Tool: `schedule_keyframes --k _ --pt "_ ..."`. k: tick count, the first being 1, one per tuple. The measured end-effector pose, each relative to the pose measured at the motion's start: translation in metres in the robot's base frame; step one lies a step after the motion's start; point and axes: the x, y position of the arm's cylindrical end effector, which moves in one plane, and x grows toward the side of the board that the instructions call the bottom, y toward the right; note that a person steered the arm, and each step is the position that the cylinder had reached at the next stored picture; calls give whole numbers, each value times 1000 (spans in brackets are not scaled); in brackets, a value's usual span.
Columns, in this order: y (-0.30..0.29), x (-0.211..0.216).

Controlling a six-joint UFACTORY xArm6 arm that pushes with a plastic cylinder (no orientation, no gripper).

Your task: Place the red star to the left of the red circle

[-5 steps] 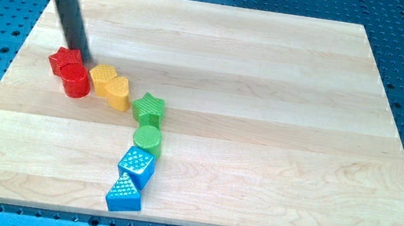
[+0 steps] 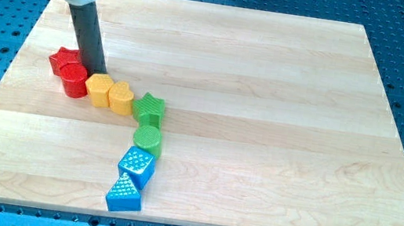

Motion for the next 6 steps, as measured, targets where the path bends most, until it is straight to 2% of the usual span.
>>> schedule_keyframes --k 2,3,4,6 --pt "-32 -19" --pt "-71 -24" --pt "-118 17" --pt "-126 110"
